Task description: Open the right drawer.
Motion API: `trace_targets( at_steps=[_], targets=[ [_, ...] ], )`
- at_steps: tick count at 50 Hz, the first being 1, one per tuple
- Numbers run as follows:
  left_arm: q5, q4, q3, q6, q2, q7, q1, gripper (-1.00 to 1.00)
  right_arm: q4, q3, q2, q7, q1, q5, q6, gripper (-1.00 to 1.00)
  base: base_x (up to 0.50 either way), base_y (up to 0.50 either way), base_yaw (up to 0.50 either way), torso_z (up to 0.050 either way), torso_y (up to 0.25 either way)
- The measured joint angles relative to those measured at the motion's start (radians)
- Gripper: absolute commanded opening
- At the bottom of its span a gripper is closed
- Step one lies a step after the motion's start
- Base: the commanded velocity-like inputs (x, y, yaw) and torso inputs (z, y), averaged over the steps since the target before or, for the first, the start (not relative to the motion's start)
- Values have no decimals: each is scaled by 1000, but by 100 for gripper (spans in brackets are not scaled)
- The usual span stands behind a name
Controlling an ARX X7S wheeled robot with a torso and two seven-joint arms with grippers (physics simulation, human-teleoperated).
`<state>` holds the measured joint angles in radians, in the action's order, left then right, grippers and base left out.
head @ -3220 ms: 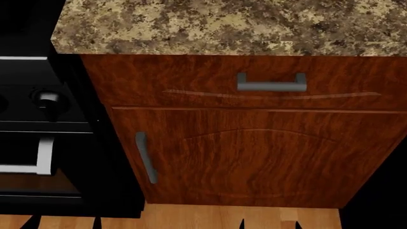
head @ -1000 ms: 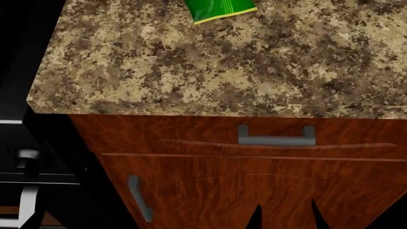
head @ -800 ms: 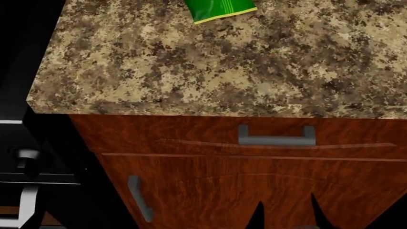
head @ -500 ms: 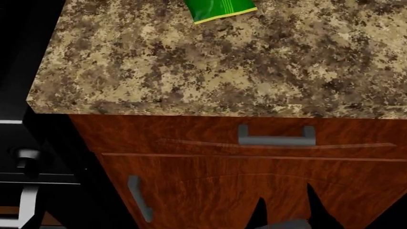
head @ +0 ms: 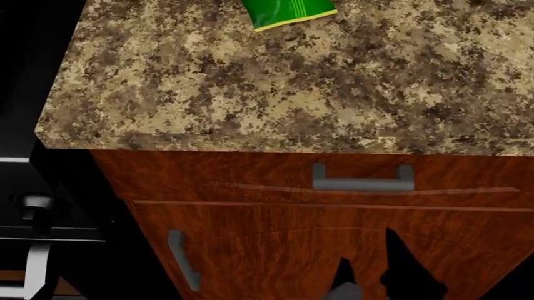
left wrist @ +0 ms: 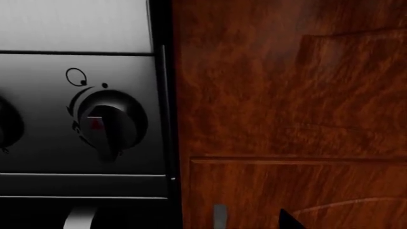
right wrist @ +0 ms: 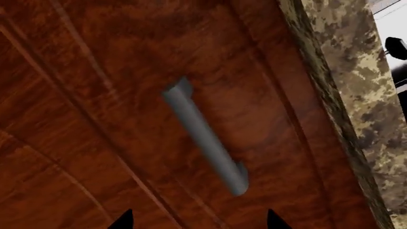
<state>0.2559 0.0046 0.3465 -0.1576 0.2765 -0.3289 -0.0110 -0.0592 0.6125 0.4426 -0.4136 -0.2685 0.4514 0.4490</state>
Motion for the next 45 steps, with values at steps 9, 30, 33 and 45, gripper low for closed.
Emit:
trace_targets(
  at_steps=[9,30,33,45],
  targets=[
    [1,-1,5,3,2,-2,-2,100,10,42,10,10,-25,76,51,100,0,0,0,0,0],
    [13,-5,8,-4,4,-4,-4,100,51,150,36,48,-84,257,149,100,0,0,0,0,0],
    [17,-6,8,-6,4,-3,-4,100,51,163,40,58,-90,281,164,100,0,0,0,0,0],
    [23,-8,8,-10,5,-6,-3,100,77,210,51,99,-116,361,216,100,0,0,0,0,0]
  ],
)
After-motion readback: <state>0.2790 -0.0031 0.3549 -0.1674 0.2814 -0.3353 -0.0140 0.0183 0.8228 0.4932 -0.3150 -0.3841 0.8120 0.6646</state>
